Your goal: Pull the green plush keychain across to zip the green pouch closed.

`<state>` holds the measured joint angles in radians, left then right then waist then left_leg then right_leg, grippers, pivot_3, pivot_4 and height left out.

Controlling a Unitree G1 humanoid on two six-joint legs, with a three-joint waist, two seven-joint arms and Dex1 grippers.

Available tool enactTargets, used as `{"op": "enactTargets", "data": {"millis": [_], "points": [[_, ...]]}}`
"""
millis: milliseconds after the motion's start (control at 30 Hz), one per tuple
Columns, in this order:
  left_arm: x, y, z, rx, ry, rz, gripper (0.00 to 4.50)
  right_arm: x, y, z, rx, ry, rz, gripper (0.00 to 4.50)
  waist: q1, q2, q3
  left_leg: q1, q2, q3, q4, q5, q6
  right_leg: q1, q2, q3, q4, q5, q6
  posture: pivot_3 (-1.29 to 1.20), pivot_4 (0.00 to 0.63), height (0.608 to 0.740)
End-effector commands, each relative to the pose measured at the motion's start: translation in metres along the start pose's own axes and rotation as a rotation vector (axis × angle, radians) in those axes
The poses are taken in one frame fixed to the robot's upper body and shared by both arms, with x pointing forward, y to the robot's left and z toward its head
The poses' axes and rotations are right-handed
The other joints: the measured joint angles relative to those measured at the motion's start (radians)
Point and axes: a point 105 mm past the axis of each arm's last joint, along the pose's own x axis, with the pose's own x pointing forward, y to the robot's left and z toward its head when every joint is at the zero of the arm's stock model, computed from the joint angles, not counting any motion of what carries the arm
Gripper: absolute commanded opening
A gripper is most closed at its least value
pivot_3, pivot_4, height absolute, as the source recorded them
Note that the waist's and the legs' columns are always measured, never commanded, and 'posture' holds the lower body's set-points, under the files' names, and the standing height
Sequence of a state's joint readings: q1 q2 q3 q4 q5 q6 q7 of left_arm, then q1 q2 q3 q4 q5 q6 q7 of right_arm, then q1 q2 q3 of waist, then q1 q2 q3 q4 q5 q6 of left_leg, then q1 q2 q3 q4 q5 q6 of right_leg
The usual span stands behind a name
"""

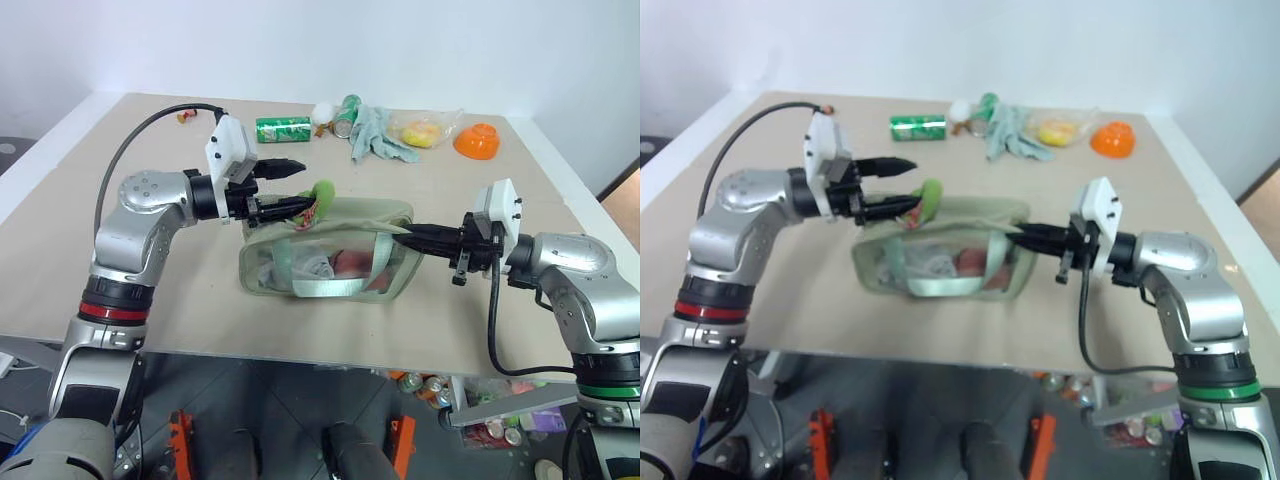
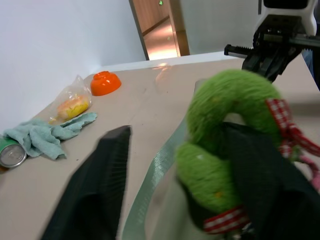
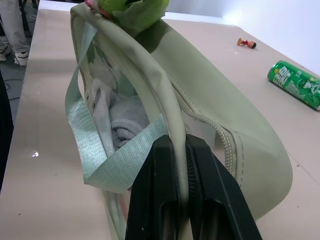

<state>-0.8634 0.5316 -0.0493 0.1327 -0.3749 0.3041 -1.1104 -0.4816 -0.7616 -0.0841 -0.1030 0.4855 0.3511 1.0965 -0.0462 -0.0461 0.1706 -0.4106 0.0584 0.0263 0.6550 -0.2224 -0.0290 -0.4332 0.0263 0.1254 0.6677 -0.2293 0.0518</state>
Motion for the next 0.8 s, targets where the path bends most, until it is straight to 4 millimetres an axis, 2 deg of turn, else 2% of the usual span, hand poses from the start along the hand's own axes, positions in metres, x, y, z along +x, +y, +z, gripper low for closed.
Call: {"op": "enactTargets", "data": {"millis": [33,400,567,667,800], "points": [[-0.007,0.008,0.011,0.056,-0.005,0.019,3.8,-0.002,-0.004,0.008,-0.032,-0.013,-0.013,0.0,0.0,0.0,0.0,0.0,0.0,0.0,0.0,0.0,0.0,0.0,0.0,0.0,0.0,0.0,0.0,0.0,0.15,0.74],[-0.032,0.021,0.019,0.014,-0.018,0.083,3.8,-0.001,-0.005,0.008,-0.031,-0.014,-0.013,0.0,-0.001,0.0,0.0,0.0,0.0,0.0,0.0,0.0,0.0,0.0,0.0,0.0,0.0,0.0,0.0,0.0,0.15,0.74],[-0.053,0.026,0.025,-0.081,-0.055,0.149,3.8,0.0,-0.006,0.008,-0.029,-0.016,-0.01,0.0,-0.001,0.0,0.0,0.0,0.001,0.0,0.0,0.0,0.0,-0.001,0.0,0.0,0.0,0.0,0.0,0.0,0.15,0.74],[-0.069,0.025,0.018,-0.128,-0.035,0.193,3.8,0.0,-0.007,0.008,-0.03,-0.016,-0.006,0.0,-0.003,0.001,0.0,0.0,0.001,0.0,0.0,0.0,0.0,-0.001,0.0,0.0,0.0,0.0,0.0,0.0,0.15,0.74],[-0.091,0.006,0.007,-0.194,-0.011,0.216,3.8,0.002,-0.007,0.006,-0.029,-0.014,0.001,0.0,-0.005,0.001,0.0,0.0,0.002,0.0,-0.001,0.0,0.0,-0.002,0.001,-0.001,0.001,0.0,0.0,0.0,0.15,0.74]]}}
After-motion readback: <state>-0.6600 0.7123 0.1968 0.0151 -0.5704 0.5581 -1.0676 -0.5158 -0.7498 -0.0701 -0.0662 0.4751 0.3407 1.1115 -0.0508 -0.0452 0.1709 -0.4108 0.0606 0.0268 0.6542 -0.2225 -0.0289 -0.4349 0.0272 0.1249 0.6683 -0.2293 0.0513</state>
